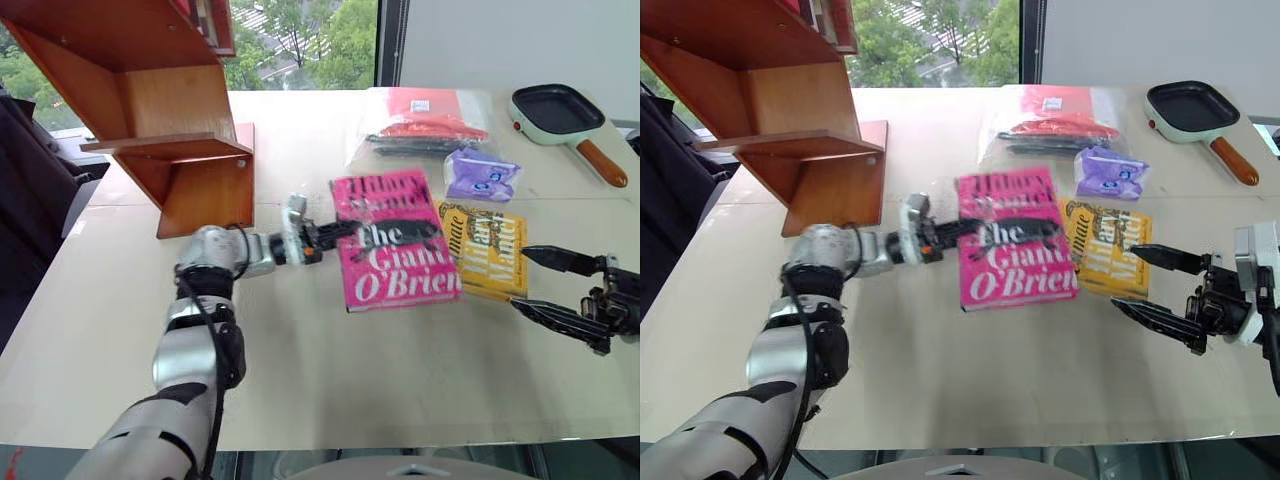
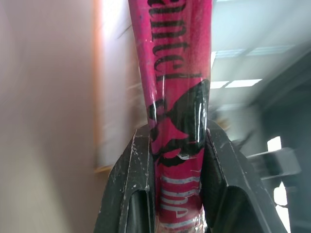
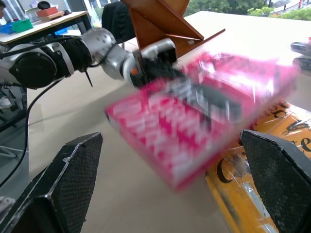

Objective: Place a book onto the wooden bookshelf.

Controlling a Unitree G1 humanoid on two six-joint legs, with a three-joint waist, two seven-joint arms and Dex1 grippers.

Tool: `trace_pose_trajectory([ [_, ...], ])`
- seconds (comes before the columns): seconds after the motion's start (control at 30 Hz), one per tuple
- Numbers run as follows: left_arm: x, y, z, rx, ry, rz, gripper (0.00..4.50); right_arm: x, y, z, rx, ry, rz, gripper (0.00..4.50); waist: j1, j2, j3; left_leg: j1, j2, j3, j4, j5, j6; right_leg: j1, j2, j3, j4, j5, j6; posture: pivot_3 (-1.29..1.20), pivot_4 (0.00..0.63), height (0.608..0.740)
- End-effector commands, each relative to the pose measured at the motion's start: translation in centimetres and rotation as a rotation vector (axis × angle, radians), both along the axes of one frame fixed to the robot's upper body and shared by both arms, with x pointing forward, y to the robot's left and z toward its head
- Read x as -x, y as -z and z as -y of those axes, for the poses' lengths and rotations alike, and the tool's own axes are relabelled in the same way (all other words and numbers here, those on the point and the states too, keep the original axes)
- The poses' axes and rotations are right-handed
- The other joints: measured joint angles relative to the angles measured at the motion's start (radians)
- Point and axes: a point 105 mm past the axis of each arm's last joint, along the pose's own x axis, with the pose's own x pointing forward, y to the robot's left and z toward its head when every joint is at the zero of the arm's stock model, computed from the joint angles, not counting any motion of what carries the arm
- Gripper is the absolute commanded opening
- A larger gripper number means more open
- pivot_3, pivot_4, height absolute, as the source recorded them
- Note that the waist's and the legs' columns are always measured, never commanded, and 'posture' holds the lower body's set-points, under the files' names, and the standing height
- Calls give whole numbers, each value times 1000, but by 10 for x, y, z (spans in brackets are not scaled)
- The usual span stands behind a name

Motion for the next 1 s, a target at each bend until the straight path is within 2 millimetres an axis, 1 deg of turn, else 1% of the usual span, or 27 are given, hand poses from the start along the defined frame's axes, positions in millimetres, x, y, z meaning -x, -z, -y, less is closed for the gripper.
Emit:
trace_pose_trajectory([
  [0.03,15,-61,-21,87,-16,225,593,-3,-8,-1,2,-17,48,4500,2,0,0,0,0,0,0,0,0,0,0,0,0,0,0,0,150,740],
  [0.07,19,-69,-22,83,-18,263,593,-4,-8,0,-3,-17,51,4500,4,0,0,0,0,0,0,0,0,0,0,0,0,0,0,0,150,740],
  [0.1,26,-83,-22,52,-24,347,593,-7,-10,0,-16,-19,56,4500,6,0,0,0,0,0,0,0,0,0,-1,0,0,0,0,0,150,740],
  [0.17,38,-103,-16,-52,-55,520,593,-13,-13,0,-37,-21,66,4500,9,-1,1,-1,0,0,2,0,0,1,-1,1,-1,0,0,0,150,740],
  [0.2,42,-109,-13,-88,-69,576,593,-15,-14,0,-43,-23,70,4500,9,-2,1,-1,0,0,2,0,0,1,-1,1,-1,0,-1,0,150,740],
  [0.23,44,-122,-9,-167,-117,694,593,-19,-16,1,-57,-22,79,4500,10,-2,1,-1,0,0,3,0,0,1,-1,1,-1,1,-1,0,150,740],
  [0.27,47,-130,-5,-216,-149,776,593,-21,-18,2,-67,-21,86,4500,10,-2,1,0,0,0,3,0,0,2,-1,1,-1,1,-1,0,150,740],
  [0.3,48,-143,0,-271,-202,866,593,-26,-20,2,-83,-21,97,4500,9,-2,1,-1,0,0,3,0,0,2,-1,0,-1,1,-1,0,150,740],
  [0.37,49,-158,5,-353,-274,988,593,-31,-24,2,-103,-25,113,4500,9,-2,1,0,0,0,3,0,-1,2,-1,1,-1,2,-1,0,150,740],
  [0.4,51,-163,13,-574,-289,1136,593,-35,-27,2,-120,-34,119,4500,8,-3,1,0,0,1,3,0,-1,2,0,1,-1,2,-1,0,150,740],
  [0.43,50,-171,16,-778,-341,1277,593,-40,-31,3,-137,-43,136,4500,4,-6,4,0,0,1,3,0,-1,2,0,1,-1,3,-1,0,150,740],
  [0.47,50,-177,17,-913,-376,1382,593,-44,-35,3,-148,-49,147,4500,1,-7,4,1,1,2,2,0,-2,2,0,1,-1,3,-2,0,150,740],
  [0.53,51,-204,14,-1060,-529,1572,593,-52,-43,2,-186,-73,163,4500,1,-4,4,3,2,6,0,0,-2,2,2,3,-2,4,-3,0,150,740],
  [0.6,57,-221,8,-1279,-603,1820,593,-60,-49,1,-214,-99,168,4500,2,-4,5,4,2,8,-2,0,-2,2,3,4,-3,5,-3,0,150,740],
  [0.7,61,-229,-9,-1562,-619,2016,593,-70,-55,-3,-253,-155,167,4500,-3,-4,6,4,5,9,-4,1,-1,1,4,5,-5,5,-3,0,150,740],
  [0.77,62,-228,-17,-1688,-608,2071,593,-75,-59,-7,-277,-202,163,4500,-1,-3,6,3,5,9,-5,1,-1,0,4,5,-6,5,-3,0,150,740],
  [0.87,63,-224,-32,-1901,-574,2093,593,-86,-70,-18,-333,-268,160,4500,4,-3,6,2,5,9,-5,1,-1,-1,4,4,-7,5,-3,0,150,740],
  [1.0,65,-221,-49,-2100,-547,2071,593,-94,-77,-32,-381,-354,136,4500,4,-4,8,0,5,8,-4,0,-1,-2,4,3,-8,5,-3,0,150,740],
])
